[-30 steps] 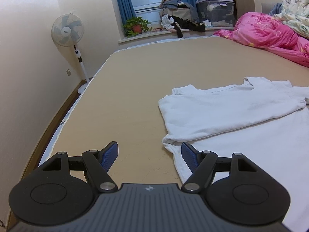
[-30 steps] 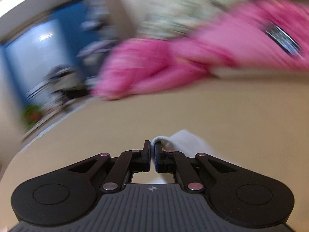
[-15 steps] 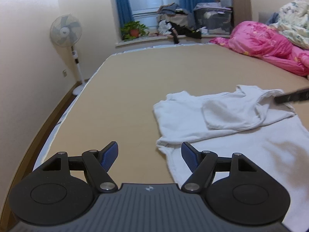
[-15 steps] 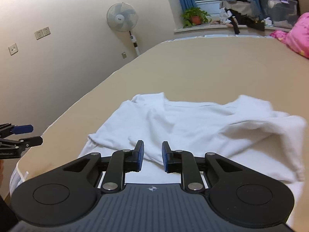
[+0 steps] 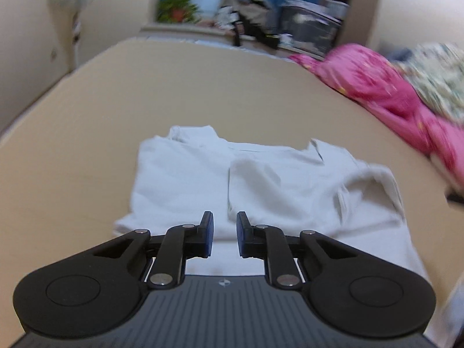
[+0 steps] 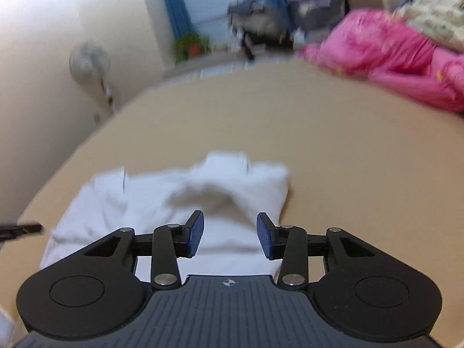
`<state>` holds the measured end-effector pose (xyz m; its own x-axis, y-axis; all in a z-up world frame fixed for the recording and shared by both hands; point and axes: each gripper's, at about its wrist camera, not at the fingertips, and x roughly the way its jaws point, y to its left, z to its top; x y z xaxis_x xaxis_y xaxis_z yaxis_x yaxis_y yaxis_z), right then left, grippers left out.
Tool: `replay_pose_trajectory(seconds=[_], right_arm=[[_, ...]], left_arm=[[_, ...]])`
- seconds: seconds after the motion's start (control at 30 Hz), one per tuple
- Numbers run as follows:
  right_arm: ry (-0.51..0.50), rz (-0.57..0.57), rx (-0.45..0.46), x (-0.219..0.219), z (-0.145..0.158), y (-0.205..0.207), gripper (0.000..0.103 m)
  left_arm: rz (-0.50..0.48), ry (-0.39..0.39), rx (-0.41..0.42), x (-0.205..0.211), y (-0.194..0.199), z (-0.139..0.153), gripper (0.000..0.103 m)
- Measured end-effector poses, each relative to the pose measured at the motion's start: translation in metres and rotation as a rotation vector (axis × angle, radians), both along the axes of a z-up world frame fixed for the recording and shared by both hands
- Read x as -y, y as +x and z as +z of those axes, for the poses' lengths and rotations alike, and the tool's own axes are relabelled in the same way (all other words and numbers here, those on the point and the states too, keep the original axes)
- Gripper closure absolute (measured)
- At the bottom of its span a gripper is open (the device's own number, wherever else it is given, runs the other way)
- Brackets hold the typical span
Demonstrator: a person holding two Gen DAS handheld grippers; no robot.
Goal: Fold small clothes
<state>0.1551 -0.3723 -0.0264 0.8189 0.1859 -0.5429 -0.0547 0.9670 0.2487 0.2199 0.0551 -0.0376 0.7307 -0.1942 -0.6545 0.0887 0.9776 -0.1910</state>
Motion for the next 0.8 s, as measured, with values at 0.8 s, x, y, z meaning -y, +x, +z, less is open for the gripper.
replay_pose_trajectory(seconds=[0.8], right_arm=[[-0.249, 0.144, -0.099, -0.040, -0.054, 0.067, 0.061]], left_arm=[[0.192, -0.027, 0.035, -0.073, -0.002, 0.025, 0.084]])
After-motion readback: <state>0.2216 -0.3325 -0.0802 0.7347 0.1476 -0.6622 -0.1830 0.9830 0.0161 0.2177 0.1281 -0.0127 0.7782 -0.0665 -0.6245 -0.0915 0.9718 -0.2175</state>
